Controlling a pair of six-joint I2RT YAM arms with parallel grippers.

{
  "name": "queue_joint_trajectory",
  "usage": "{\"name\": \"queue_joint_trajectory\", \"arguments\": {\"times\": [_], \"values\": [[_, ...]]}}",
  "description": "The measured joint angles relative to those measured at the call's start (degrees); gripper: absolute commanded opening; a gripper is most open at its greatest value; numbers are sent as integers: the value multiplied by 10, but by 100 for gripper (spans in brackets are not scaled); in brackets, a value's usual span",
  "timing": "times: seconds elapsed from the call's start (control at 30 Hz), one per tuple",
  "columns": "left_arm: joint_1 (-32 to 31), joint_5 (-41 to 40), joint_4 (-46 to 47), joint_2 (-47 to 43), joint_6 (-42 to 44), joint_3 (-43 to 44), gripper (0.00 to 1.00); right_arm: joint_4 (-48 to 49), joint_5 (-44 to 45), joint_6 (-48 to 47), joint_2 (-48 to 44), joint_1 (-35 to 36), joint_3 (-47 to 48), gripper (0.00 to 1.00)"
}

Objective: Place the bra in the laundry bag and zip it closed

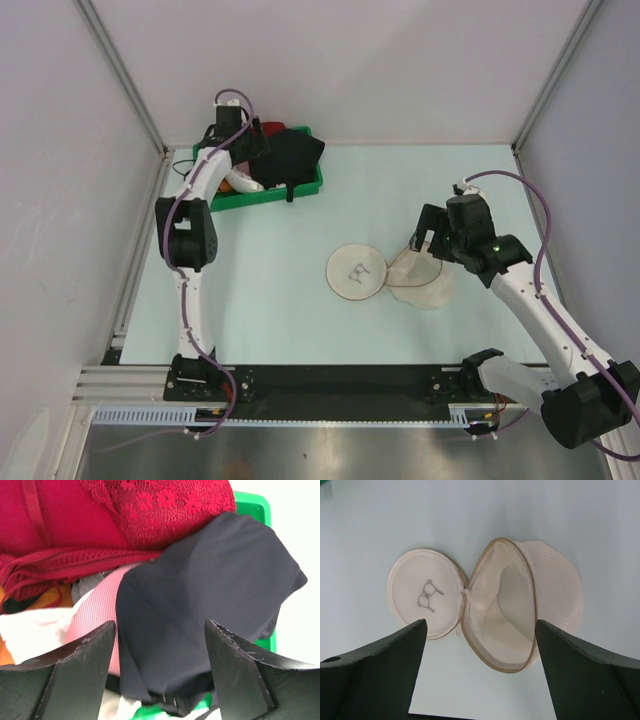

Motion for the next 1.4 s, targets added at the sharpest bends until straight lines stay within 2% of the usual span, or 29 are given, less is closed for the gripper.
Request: {"name": "queue_joint_trajectory", "arguments": {"times": [0.13,0.23,0.27,0.43,0.7,1.1,1.23,1.4], "values": [[0,1,9,22,0,10,68,0,-9,0,-1,1,0,95],[0,5,9,29,-2,10,41,-2,-14,0,-5,1,0,95],[0,7,9,31,-3,12,26,-2,-15,0,-8,1,0,95],[0,25,12,34,-5,24,0,-3,-19,1,-24,2,0,95],[0,71,2,-3,-6,58,0,-16,-18,1,-30,7,0,95],[2,125,-1,-213,-9,113,0,-25,-17,0,-30,12,2,95],[8,142,20,-204,-17,132,0,-29,-13,1,-32,17,3,95],[17,167,39,-110,-25,144,0,-36,-10,1,-44,21,3,96]]}}
